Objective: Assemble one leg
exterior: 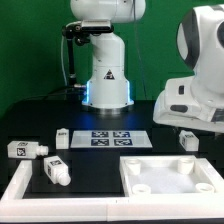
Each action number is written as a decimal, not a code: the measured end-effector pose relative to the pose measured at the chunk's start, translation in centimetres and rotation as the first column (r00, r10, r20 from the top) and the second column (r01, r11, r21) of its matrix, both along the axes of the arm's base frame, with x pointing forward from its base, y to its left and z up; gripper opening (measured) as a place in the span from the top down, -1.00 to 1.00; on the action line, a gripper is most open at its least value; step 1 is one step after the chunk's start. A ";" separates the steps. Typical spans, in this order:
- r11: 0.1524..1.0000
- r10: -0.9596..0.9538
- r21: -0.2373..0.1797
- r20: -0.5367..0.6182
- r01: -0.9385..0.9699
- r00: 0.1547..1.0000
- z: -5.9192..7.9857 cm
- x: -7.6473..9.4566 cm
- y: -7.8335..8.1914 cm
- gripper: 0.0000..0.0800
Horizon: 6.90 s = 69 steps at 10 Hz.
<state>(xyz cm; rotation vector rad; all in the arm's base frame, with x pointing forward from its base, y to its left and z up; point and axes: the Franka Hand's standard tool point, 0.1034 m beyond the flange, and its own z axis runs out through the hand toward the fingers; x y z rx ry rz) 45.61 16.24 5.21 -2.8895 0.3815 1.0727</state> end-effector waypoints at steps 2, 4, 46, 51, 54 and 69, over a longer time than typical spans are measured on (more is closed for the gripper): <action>0.999 0.028 -0.018 -0.015 -0.029 0.999 0.4 -0.2 0.3 -0.62; 1.000 0.020 -0.019 -0.009 -0.021 1.000 0.2 0.0 -0.1 -0.62; 0.992 -0.123 0.077 0.622 0.097 0.773 10.8 9.9 -7.3 0.29; 0.999 -0.014 -0.011 0.871 0.049 0.490 12.4 15.7 -6.9 0.29; 0.998 0.004 -0.024 0.942 0.055 0.335 12.2 15.6 -6.4 0.29; 0.957 0.273 -0.247 0.945 -0.155 0.180 6.2 18.1 -5.6 0.29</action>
Offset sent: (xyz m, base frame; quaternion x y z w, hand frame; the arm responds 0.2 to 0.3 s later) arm 0.0000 0.0000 0.0000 0.0000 0.0000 0.0000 1.0000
